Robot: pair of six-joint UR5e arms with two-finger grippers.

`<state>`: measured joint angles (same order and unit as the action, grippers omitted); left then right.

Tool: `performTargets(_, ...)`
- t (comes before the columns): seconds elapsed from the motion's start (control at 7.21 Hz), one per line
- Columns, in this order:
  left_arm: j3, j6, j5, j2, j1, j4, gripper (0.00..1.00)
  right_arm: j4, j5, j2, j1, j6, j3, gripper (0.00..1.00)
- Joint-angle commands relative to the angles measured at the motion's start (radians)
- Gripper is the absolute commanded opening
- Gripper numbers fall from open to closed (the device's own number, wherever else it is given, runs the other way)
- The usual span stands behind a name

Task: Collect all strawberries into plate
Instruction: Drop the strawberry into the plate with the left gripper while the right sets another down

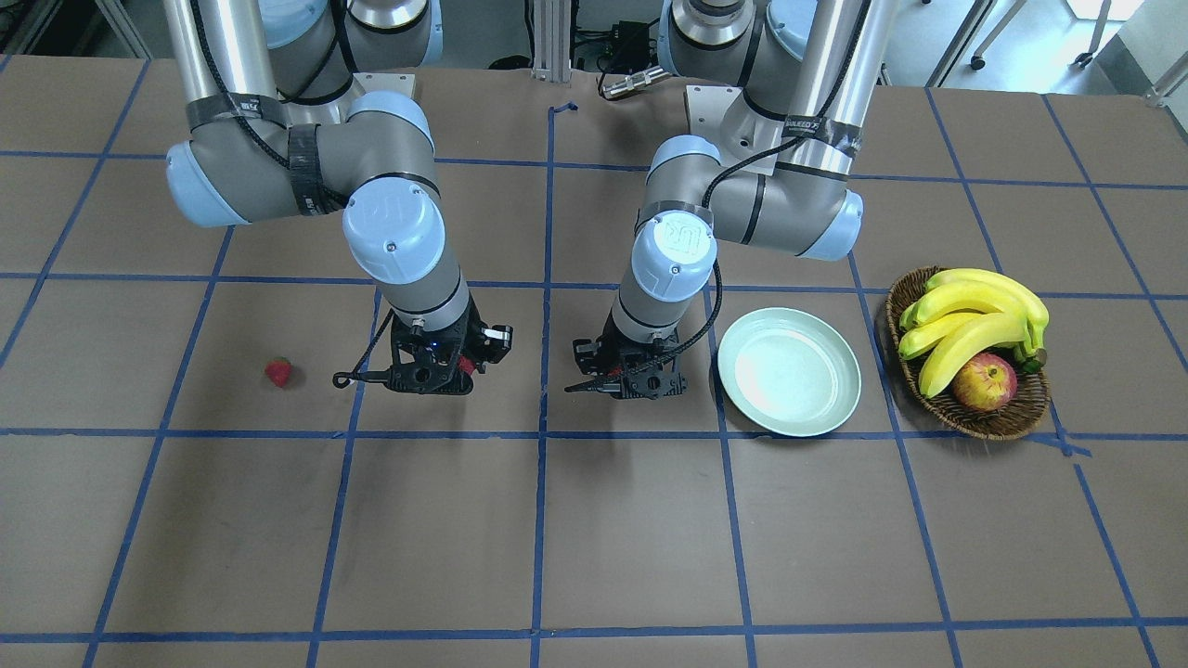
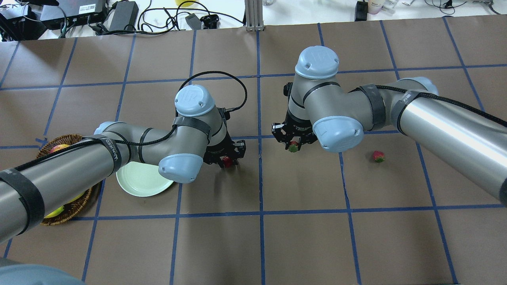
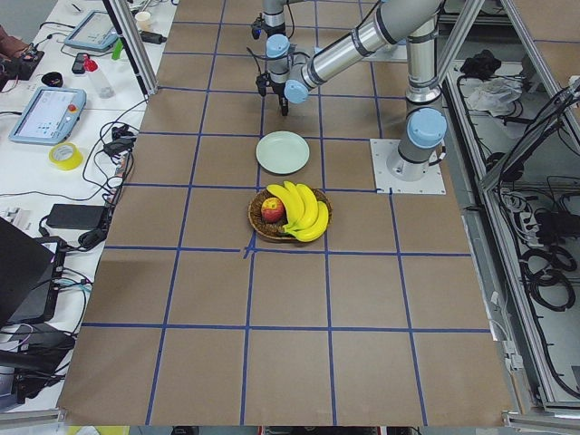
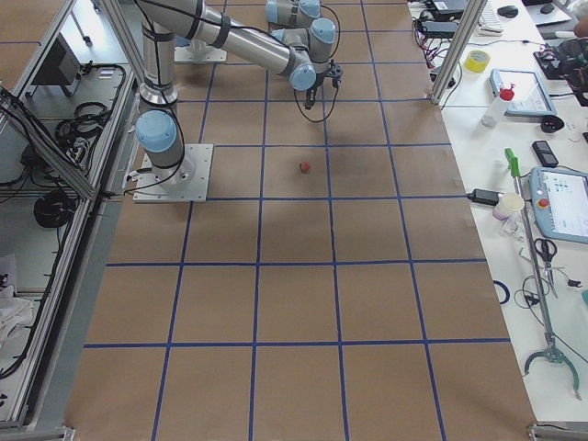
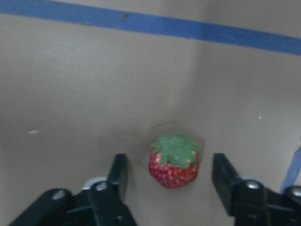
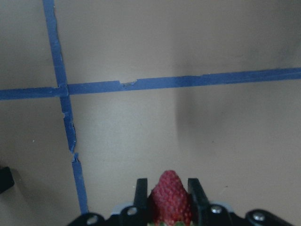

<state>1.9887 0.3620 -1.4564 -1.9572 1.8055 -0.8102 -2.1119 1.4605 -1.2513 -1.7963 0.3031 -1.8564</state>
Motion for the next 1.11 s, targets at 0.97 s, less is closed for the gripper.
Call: performTargets(0.97,-0.076,-0.437,-0.102,0.098,-0.296,-0.170,0.00,-0.203,-0.152,0.174,-0.177,0.204,0.078,0.07)
